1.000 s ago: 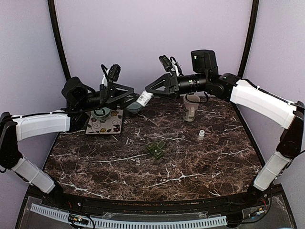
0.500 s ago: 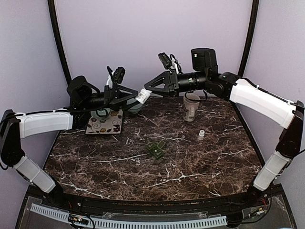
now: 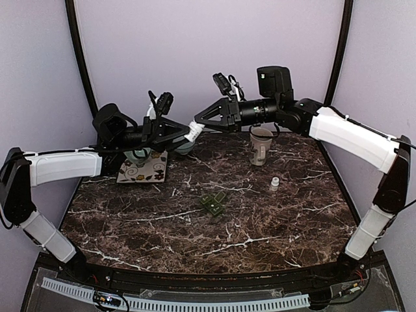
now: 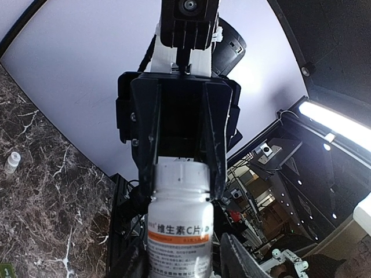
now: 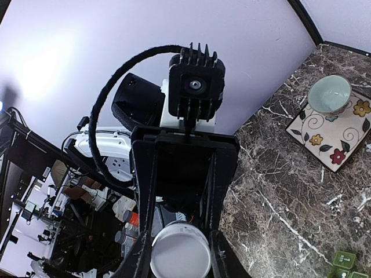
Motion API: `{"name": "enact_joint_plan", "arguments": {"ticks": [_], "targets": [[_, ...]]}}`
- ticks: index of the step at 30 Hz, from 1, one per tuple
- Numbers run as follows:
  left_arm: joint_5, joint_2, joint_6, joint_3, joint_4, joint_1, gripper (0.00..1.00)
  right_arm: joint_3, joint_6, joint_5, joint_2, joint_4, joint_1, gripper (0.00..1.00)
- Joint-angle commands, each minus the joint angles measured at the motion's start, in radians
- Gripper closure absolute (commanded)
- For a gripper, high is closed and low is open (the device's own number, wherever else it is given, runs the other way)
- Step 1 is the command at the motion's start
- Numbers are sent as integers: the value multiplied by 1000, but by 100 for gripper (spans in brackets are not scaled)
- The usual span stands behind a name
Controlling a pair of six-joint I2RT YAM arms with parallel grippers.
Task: Sort the pills into containers
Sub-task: Screw the lid of the pill bottle onto the pill bottle.
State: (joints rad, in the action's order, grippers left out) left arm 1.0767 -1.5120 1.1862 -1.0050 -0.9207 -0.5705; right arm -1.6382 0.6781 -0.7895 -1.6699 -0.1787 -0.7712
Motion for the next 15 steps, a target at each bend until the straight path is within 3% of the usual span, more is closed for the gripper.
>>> {"name": "enact_joint_plan", "arguments": {"ticks": [1, 3, 6, 15], "targets": [[37, 0, 28, -32, -78, 3, 55, -33, -5, -17, -7, 49, 0, 100], [45, -3, 39, -31, -101, 3, 57, -33, -2, -18, -8, 53, 0, 100], [53, -8, 60, -28, -130, 4, 73, -34, 0, -18, -10, 55, 0, 100], [55, -17, 70, -36, -151, 3, 83, -34, 0, -12, -11, 48, 0, 100]]}}
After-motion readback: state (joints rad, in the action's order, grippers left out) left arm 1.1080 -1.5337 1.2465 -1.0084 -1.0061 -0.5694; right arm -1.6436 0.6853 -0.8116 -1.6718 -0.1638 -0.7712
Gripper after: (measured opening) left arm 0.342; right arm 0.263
